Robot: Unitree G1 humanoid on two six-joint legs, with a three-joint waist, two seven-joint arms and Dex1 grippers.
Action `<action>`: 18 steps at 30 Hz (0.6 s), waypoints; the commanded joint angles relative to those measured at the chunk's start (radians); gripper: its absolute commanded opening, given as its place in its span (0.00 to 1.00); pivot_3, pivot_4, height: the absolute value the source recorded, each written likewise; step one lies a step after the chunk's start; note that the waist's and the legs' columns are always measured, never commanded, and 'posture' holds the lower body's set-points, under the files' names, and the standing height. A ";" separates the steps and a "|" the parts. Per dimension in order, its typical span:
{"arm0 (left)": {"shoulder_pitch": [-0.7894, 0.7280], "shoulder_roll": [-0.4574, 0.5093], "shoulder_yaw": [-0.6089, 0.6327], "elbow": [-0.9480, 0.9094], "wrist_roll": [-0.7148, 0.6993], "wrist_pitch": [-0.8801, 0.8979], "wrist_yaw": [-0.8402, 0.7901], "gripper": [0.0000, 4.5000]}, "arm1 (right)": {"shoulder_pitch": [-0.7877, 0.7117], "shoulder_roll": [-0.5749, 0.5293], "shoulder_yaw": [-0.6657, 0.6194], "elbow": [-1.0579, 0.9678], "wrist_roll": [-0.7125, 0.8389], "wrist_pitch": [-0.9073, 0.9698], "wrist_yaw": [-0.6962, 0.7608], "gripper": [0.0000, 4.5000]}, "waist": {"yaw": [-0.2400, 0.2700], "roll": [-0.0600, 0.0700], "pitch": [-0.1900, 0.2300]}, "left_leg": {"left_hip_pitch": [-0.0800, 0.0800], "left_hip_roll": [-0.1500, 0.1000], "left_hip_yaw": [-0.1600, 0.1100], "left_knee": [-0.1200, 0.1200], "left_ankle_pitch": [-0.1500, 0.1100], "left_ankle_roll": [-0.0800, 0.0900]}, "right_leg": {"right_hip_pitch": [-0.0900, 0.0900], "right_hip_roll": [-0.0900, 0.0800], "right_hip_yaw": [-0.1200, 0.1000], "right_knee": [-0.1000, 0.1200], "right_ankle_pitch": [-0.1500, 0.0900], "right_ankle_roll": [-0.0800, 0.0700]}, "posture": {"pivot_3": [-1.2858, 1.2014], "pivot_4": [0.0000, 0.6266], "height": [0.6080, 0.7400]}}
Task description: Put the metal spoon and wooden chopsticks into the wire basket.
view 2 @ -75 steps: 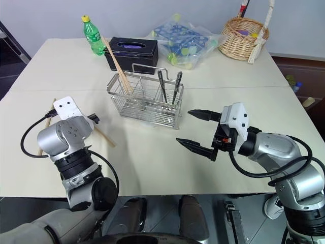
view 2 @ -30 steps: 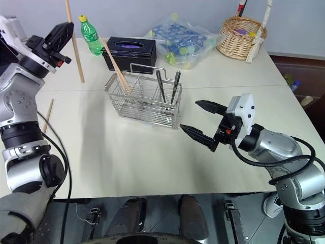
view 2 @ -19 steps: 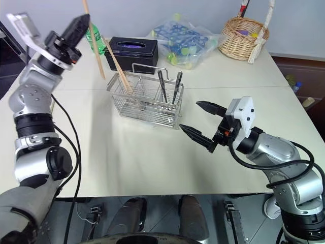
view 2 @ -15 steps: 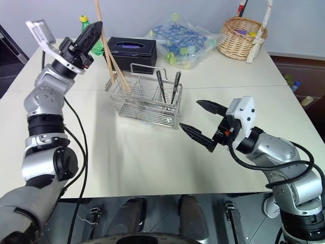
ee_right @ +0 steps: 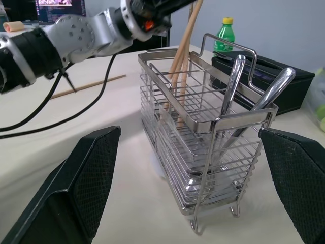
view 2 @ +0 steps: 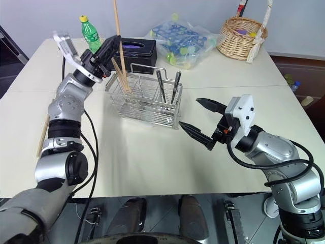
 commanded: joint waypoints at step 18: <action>0.061 0.009 -0.015 -0.163 -0.041 0.056 0.049 1.00 | -0.039 -0.002 -0.013 -0.006 0.010 -0.007 0.014 1.00 | 0.000 0.000 0.000 | 0.000 0.000 0.000 0.000 0.000 0.000 | 0.000 0.000 0.000 0.000 0.000 0.000 | 0.52 0.24 1.00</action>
